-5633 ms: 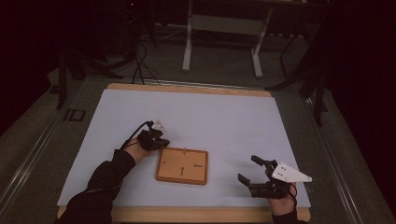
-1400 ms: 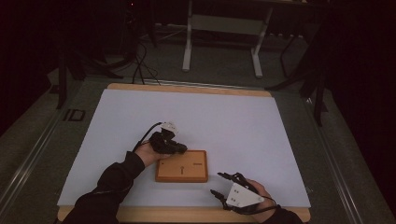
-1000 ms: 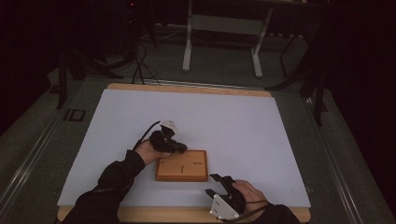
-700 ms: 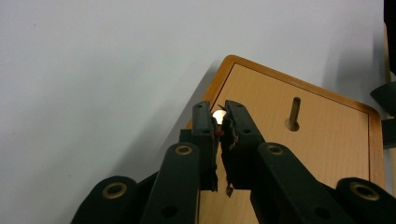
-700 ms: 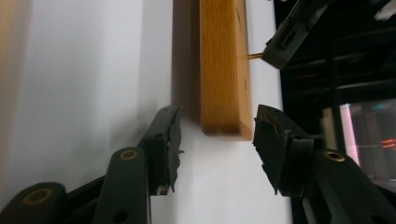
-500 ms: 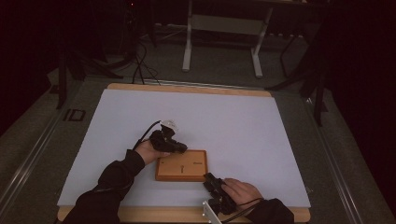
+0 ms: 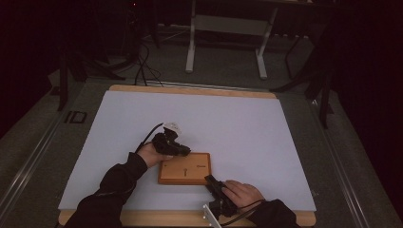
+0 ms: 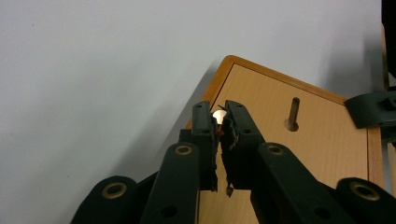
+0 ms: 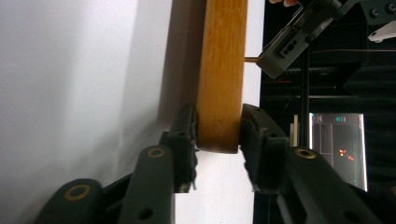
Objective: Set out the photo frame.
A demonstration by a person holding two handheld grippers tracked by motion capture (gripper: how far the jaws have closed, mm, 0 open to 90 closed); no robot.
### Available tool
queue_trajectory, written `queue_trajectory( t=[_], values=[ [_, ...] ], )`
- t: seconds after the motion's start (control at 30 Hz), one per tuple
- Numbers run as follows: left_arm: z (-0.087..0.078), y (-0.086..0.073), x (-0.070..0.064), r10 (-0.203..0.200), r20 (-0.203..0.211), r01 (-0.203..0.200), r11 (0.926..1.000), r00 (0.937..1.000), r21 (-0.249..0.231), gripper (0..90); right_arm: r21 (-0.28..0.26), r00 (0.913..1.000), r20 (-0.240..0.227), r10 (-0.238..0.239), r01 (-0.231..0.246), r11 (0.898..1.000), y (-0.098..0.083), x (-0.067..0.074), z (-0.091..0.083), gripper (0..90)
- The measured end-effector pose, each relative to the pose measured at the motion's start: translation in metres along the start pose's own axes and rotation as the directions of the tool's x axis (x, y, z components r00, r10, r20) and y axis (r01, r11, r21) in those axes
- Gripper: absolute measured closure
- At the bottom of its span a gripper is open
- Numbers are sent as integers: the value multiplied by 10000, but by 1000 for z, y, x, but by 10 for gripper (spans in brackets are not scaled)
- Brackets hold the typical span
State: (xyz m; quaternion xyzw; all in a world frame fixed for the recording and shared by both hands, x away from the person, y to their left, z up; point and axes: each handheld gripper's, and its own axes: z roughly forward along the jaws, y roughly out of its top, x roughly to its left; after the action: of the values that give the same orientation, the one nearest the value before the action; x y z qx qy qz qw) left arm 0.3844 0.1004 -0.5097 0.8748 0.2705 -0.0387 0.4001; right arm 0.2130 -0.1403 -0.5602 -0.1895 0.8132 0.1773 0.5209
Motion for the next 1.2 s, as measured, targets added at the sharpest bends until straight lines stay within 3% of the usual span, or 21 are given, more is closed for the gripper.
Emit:
queue_trajectory(
  t=[0.3, 0.5, 0.67, 0.9, 1.1, 1.2],
  values=[
    [-1, -2, -1, 149, -20, -150, 9998, 9999, -143, 825, -117, 9996, -250, 106, -109, 9999, -1, -4, 0, 670],
    [-15, 1, -12, 622, -412, -653, 9947, 9972, -796, 526, -276, 9986, -477, 237, -250, 9993, -4, -8, 0, 669],
    [-31, 1, -19, 943, -48, -942, 9881, 9955, -1220, 309, -363, 9949, -843, 555, -587, 9976, -5, -17, -1, 669],
    [-49, -7, -25, 949, -471, -1005, 9859, 9944, -1342, 143, -506, 9835, -1312, 1248, -1324, 9899, -9, -33, -1, 674],
    [-66, -20, -28, 703, -1204, -924, 9776, 9902, -1892, 94, -595, 9730, -1737, 1522, -1646, 9846, -14, -46, 0, 676],
    [-73, -23, -29, 657, -1259, -901, 9759, 9899, -1990, 93, -581, 9693, -1910, 1550, -1688, 9839, -14, -50, 0, 676]
  ],
)
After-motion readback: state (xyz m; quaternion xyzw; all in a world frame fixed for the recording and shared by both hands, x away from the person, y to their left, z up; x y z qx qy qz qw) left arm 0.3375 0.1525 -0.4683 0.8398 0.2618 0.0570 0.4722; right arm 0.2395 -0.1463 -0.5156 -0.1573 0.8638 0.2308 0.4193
